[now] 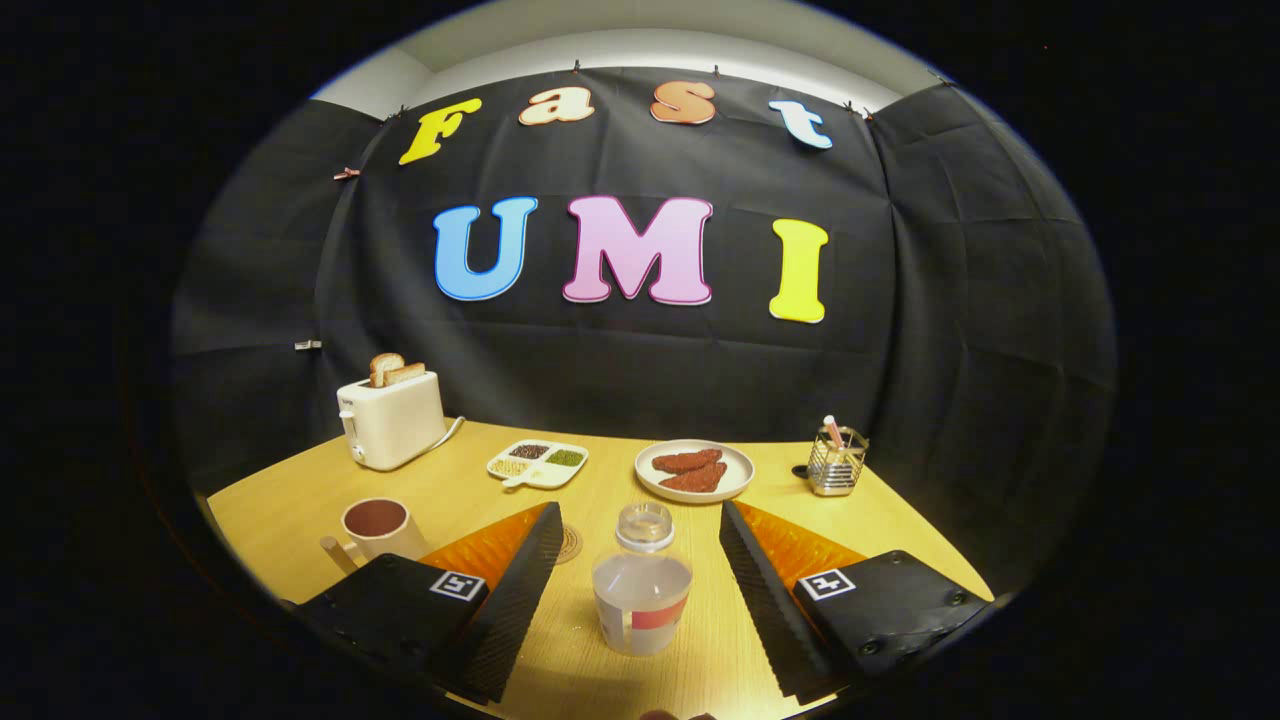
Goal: Take the bottle from table, then pour the juice into the cup, finally place the bottle on the coaster
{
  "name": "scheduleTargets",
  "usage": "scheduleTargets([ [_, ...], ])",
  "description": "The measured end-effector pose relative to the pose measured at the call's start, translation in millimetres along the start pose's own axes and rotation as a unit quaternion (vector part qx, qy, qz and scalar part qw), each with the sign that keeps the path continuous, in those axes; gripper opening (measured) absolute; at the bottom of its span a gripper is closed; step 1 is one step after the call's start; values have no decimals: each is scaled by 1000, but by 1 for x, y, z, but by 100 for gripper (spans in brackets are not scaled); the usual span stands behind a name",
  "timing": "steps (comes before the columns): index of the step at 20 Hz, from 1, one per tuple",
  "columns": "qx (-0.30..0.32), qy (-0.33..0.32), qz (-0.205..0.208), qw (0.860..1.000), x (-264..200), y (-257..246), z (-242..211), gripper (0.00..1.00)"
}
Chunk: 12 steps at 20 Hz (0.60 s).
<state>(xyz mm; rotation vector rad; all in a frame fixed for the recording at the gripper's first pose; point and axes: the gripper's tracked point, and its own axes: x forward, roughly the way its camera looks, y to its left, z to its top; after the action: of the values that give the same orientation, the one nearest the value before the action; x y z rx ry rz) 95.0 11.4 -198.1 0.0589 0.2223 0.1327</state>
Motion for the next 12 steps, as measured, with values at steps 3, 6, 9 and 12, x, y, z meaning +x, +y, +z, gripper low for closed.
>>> scheduleTargets([
  [3,-1,11,-1,1000,9,-2,-19,97],
  [6,15,17,-3,1000,17,-2,-32,97],
  [9,15,20,-1,1000,26,0,-43,97],
  [12,21,27,-2,999,29,1,-54,98],
])
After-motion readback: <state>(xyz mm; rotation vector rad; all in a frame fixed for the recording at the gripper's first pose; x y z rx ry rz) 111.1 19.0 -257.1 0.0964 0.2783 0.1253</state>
